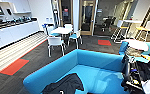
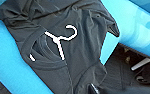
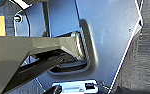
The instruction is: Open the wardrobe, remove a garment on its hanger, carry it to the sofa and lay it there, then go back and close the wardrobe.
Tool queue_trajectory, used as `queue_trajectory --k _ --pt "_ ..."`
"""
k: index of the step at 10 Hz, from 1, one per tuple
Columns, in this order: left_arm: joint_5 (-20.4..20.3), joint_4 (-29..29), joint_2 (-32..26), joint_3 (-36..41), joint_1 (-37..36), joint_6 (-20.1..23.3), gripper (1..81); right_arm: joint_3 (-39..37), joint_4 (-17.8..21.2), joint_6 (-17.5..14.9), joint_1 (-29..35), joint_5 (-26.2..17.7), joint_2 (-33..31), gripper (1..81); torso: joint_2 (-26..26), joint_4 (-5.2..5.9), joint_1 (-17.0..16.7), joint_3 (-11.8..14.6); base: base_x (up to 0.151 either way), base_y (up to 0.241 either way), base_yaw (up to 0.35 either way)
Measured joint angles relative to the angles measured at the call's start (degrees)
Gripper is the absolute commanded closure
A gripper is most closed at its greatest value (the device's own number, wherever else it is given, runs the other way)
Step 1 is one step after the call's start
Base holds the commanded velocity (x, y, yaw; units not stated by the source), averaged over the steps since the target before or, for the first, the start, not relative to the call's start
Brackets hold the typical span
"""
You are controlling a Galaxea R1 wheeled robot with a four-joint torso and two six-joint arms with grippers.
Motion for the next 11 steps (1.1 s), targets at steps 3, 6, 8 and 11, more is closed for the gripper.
queue_trajectory --k 3,6,8,11 --pt "-3.57 7.83 1.05 -0.87 8.47 0.0 81.1 0.02 0.0 0.0 0.5 -0.01 0.02 1.0 0.0 0.0 0.0 0.02 0.0 0.0 0.0" --pt "-14.98 12.18 2.91 -5.24 14.51 0.85 1.0 0.0 0.0 0.02 0.6 -0.2 0.24 1.0 -0.02 0.0 -0.02 0.05 0.0 0.0 0.0" --pt "-19.1 13.3 4.07 -9.87 15.45 1.16 1.0 -0.02 -0.01 0.0 0.61 -0.41 0.24 1.0 -0.02 0.0 -0.07 0.07 0.0 0.0 0.0" --pt "-19.83 14.76 10.41 -17.87 19.58 1.29 1.0 -0.11 -0.01 0.0 0.61 -0.54 0.24 1.0 -0.05 0.0 -0.09 0.09 0.0 0.0 0.0"
